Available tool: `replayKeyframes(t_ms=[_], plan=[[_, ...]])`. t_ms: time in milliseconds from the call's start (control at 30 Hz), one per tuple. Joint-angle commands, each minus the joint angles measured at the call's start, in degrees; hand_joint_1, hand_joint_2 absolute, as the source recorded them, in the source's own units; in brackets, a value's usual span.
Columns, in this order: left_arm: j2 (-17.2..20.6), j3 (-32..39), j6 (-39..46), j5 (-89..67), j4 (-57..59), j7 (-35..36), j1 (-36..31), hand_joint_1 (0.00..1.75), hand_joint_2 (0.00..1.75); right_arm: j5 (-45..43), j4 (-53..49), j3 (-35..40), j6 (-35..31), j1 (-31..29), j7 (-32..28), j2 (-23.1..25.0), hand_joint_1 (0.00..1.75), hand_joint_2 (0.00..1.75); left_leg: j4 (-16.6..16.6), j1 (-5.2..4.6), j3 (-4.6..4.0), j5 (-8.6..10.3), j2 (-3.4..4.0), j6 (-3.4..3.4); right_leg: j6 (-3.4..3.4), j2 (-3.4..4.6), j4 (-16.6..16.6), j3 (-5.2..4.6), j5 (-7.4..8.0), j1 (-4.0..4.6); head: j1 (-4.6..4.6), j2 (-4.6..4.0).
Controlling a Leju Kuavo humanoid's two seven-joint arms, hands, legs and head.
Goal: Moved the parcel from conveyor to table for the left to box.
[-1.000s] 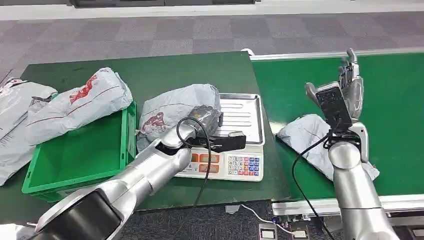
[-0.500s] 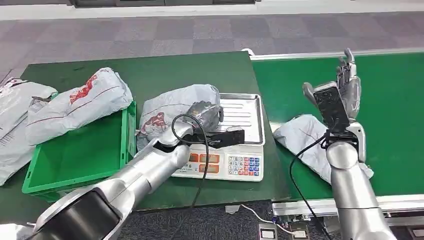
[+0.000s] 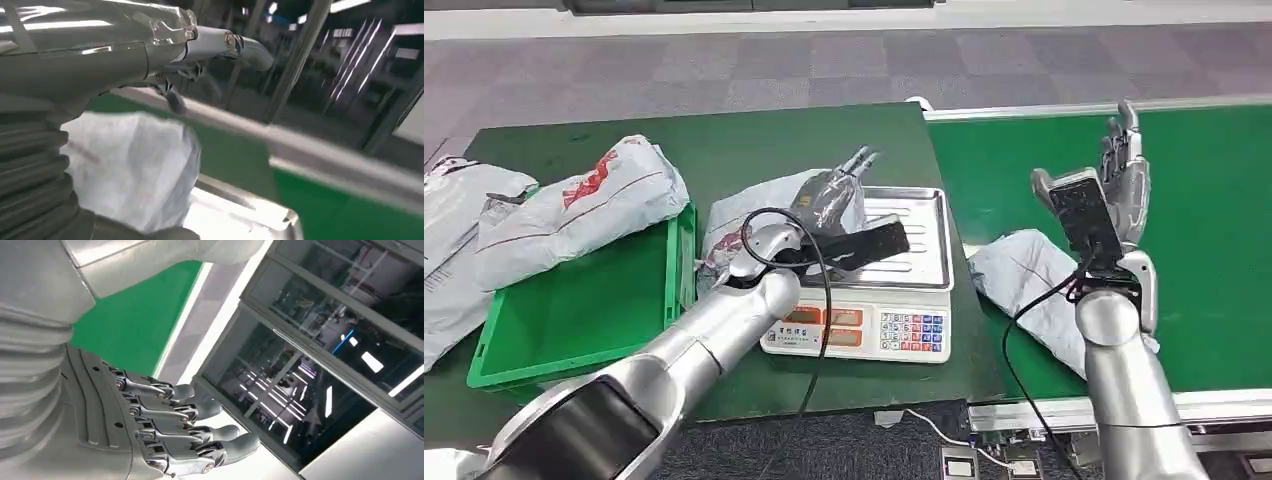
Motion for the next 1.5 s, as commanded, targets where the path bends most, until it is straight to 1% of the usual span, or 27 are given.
replayKeyframes(t_ms=[33, 67, 100, 133, 200, 233, 300, 367, 400, 433, 467, 500, 533, 567, 600, 633, 700, 733, 767, 800, 900, 967, 1033, 1100, 1133, 1200, 1500], plan=[[1.46, 7.34, 4.01, 2.5, -4.54, -2.95, 0.84, 0.0, 1.75, -0.38, 1.52, -1.92, 0.23, -1.52, 0.08, 2.41, 0.0, 1.75, -0.08, 0.04, 0.22, -0.06, 0.2, -0.04, -0.05, 0.2, -0.12, 0.18, 0.02, 0.04, 0.0, 0.0], [1.4, 8.73, 5.23, 4.29, -5.78, -4.75, 1.35, 0.0, 1.75, -0.69, 2.58, -1.59, -0.02, -2.13, -0.38, 2.32, 0.0, 1.75, -0.09, 0.07, 0.27, -0.08, 0.25, -0.05, -0.07, 0.25, -0.17, 0.23, 0.03, 0.08, 0.0, 0.0], [1.4, 8.73, 5.23, 4.29, -5.78, -4.75, 1.35, 0.0, 1.75, -0.69, 2.58, -1.59, -0.02, -2.13, -0.38, 2.32, 0.0, 1.75, -0.01, 0.06, 0.14, -0.08, 0.24, -0.03, -0.05, 0.23, -0.06, 0.1, 0.01, 0.06, 0.0, 0.0], [1.67, 10.13, 8.47, 6.03, -7.75, -7.96, 1.85, 0.0, 1.75, -1.35, 4.28, -0.95, -0.32, -3.28, -1.07, 2.31, 0.0, 1.75, -0.03, 0.05, 0.19, -0.09, 0.26, -0.04, -0.06, 0.25, -0.08, 0.14, 0.01, 0.06, 0.0, 0.0], [1.58, 12.53, 12.33, 8.97, -9.68, -10.63, 2.32, 0.0, 1.75, -2.28, 6.04, -0.32, -1.17, -4.23, -1.85, 2.24, 0.0, 1.75, -0.1, 0.08, 0.3, -0.1, 0.34, -0.04, -0.07, 0.33, -0.18, 0.24, 0.04, 0.08, 0.0, 0.0], [1.67, 13.74, 13.42, 11.15, -10.03, -11.72, 2.32, 0.0, 1.75, -2.61, 6.8, 0.06, -1.59, -4.64, -2.17, 2.43, 0.0, 1.75, -0.03, 0.03, 0.14, -0.07, 0.28, -0.02, -0.04, 0.27, -0.06, 0.08, 0.03, 0.04, 0.0, 0.0], [1.97, 15.61, 15.29, 13.0, -9.8, -11.48, 2.2, 0.0, 1.75, -2.47, 7.21, 0.52, -2.14, -4.93, -2.12, 2.87, 0.0, 1.75, -0.09, 0.06, 0.27, -0.11, 0.4, -0.04, -0.07, 0.39, -0.13, 0.19, 0.04, 0.07, 0.0, 0.0], [2.58, 15.96, 18.33, 11.96, -6.14, -9.51, 0.87, 0.0, 1.75, -2.38, 7.19, 1.23, -2.24, -4.92, -1.9, 2.54, 0.0, 1.75, -0.11, 0.11, 0.37, -0.14, 0.5, -0.05, -0.09, 0.49, -0.21, 0.29, 0.05, 0.12, 0.0, 0.0], [2.85, 15.71, 18.9, 11.14, -4.81, -8.58, 0.38, 0.0, 1.75, -2.38, 7.29, 1.52, -2.15, -5.01, -1.86, 2.32, 0.0, 1.75, -0.05, 0.05, 0.2, -0.08, 0.3, -0.03, -0.06, 0.29, -0.08, 0.15, 0.03, 0.05, 0.0, 0.0], [3.82, 16.94, 23.04, 7.11, -3.39, -6.36, 0.04, 0.0, 1.75, -2.87, 8.09, 2.46, -1.58, -5.62, -1.74, 1.53, 0.0, 1.75, -0.1, 0.08, 0.3, -0.09, 0.38, -0.05, -0.07, 0.37, -0.16, 0.25, 0.05, 0.09, 0.0, 0.0], [3.43, 27.77, 23.04, -9.5, -9.6, -6.26, 3.62, 0.0, 1.75, -3.76, 10.48, 3.34, -0.6, -7.83, -1.7, 1.83, 0.0, 1.75, -0.13, 0.08, 0.36, -0.09, 0.39, -0.06, -0.09, 0.39, -0.18, 0.29, 0.05, 0.09, 0.0, 0.0], [3.14, 32.72, 23.04, -12.8, -9.82, -8.8, 4.4, 0.0, 1.75, -3.87, 12.13, 3.88, -0.23, -9.6, -1.66, 2.45, 0.0, 1.75, -0.12, 0.08, 0.34, -0.07, 0.35, -0.06, -0.09, 0.35, -0.17, 0.28, 0.05, 0.09, 0.0, 0.0], [2.54, 36.33, 23.04, -13.36, -8.95, -11.77, 4.59, 0.0, 1.75, -3.71, 13.32, 4.42, -0.55, -10.9, -1.32, 2.77, 0.0, 1.75, -0.15, 0.06, 0.39, -0.1, 0.57, -0.07, -0.1, 0.57, -0.16, 0.23, 0.09, 0.07, 0.0, 0.0], [4.51, 31.74, 15.81, -22.25, 2.38, 2.63, 0.16, 0.0, 1.75, -4.01, 14.0, 6.06, -0.52, -11.38, 0.58, 0.74, 0.0, 1.75, -0.15, 0.07, 0.42, -0.12, 0.75, -0.07, -0.1, 0.74, -0.18, 0.21, 0.13, 0.08, 0.0, 0.0], [4.82, 31.52, 16.94, -21.22, 5.07, 5.6, -1.06, 0.0, 1.75, -6.02, 14.23, 6.36, -0.48, -11.07, -0.1, -1.0, 0.0, 1.75, -0.04, 0.01, 0.18, -0.1, 0.6, -0.03, -0.04, 0.59, -0.02, 0.06, 0.09, 0.01, 0.0, 0.0], [4.87, 31.46, 17.19, -20.99, 5.61, 5.41, -1.31, 0.0, 1.75, -6.38, 14.29, 6.2, -0.52, -10.92, -0.32, -1.42, 0.0, 1.75, -0.07, 0.04, 0.25, -0.11, 0.7, -0.05, -0.07, 0.68, -0.05, 0.13, 0.12, 0.04, 0.0, 0.0], [4.67, 31.37, 17.25, -20.96, 5.79, 5.51, -1.53, 0.0, 1.75, -6.78, 14.18, 5.91, -0.58, -10.47, -0.76, -1.78, 0.0, 1.75, -0.04, 0.03, 0.17, -0.01, 0.17, -0.03, -0.04, 0.17, -0.02, 0.13, 0.01, 0.03, 0.0, 0.0], [4.67, 31.37, 17.25, -20.96, 5.79, 5.51, -1.53, 0.0, 1.75, -6.78, 14.18, 5.91, -0.58, -10.47, -0.76, -1.78, 0.0, 1.75, -0.1, 0.08, 0.29, 0.0, 0.22, -0.04, -0.06, 0.22, -0.13, 0.24, 0.05, 0.08, 0.0, 0.0], [4.8, 30.12, 16.49, -22.48, 7.09, 7.73, -2.1, 0.0, 1.75, -6.8, 13.99, 6.19, -0.41, -10.36, -0.76, -1.78, 0.0, 1.75, -0.02, 0.03, 0.17, 0.0, 0.2, -0.05, -0.05, 0.19, -0.01, 0.1, 0.03, 0.03, 0.0, 0.0], [5.49, 24.71, 2.78, -28.04, 10.57, 15.78, -3.91, 0.0, 1.75, -7.37, 14.61, 6.86, 0.0, -10.84, -0.58, -2.5, 0.0, 1.75, -0.02, 0.06, 0.16, -0.01, 0.24, -0.05, -0.06, 0.22, -0.04, 0.1, 0.05, 0.06, 0.0, 0.0], [5.35, 24.77, 2.21, -27.92, 10.19, 16.27, -3.59, 0.0, 1.75, -7.49, 14.97, 6.78, 0.14, -11.19, -0.52, -2.9, 0.0, 1.75, 0.01, 0.05, 0.09, 0.02, 0.04, -0.02, -0.03, 0.04, -0.01, 0.08, 0.01, 0.05, 0.0, 0.0], [5.35, 24.77, 2.21, -27.92, 10.19, 16.27, -3.59, 0.0, 1.75, -7.49, 14.97, 6.78, 0.14, -11.19, -0.52, -2.9, 0.0, 1.75, -0.04, 0.08, 0.27, -0.04, 0.15, -0.03, -0.05, 0.15, -0.11, 0.28, 0.01, 0.09, 0.0, 0.0], [5.35, 24.77, 2.21, -27.92, 10.19, 16.27, -3.59, 0.0, 1.75, -7.49, 14.97, 6.78, 0.14, -11.19, -0.52, -2.9, 0.0, 1.75, 0.04, 0.05, 0.05, -0.01, 0.1, -0.03, -0.03, 0.12, 0.0, 0.06, 0.02, 0.05, 0.0, 0.0], [5.35, 24.77, 2.21, -27.92, 10.19, 16.27, -3.59, 0.0, 1.75, -7.49, 14.97, 6.78, 0.14, -11.19, -0.52, -2.9, 0.0, 1.75, -0.01, 0.06, 0.18, -0.05, 0.19, -0.05, -0.06, 0.21, -0.05, 0.16, 0.0, 0.07, 0.0, 0.0], [5.35, 24.77, 2.21, -27.92, 10.19, 16.27, -3.59, 0.0, 1.75, -7.49, 14.97, 6.78, 0.14, -11.19, -0.52, -2.9, 0.0, 1.75, -0.02, 0.05, 0.15, -0.01, 0.11, -0.05, -0.06, 0.13, -0.06, 0.14, 0.01, 0.06, 0.0, 0.0], [5.67, 22.7, -3.32, -29.95, 11.25, 19.69, -3.86, 0.0, 1.75, -7.72, 15.04, 6.83, 0.3, -11.22, -0.44, -2.81, 0.0, 1.75, 0.02, 0.07, 0.13, -0.03, 0.08, -0.05, -0.06, 0.1, -0.04, 0.13, -0.01, 0.08, 0.0, 0.0], [5.77, 22.65, -3.1, -29.96, 11.09, 19.67, -3.46, 0.0, 1.75, -7.73, 15.01, 6.84, 0.3, -11.21, -0.43, -2.81, 0.0, 1.75, 0.01, 0.04, 0.07, 0.0, 0.09, -0.03, -0.03, 0.1, -0.02, 0.06, 0.02, 0.05, 0.0, 0.0]])
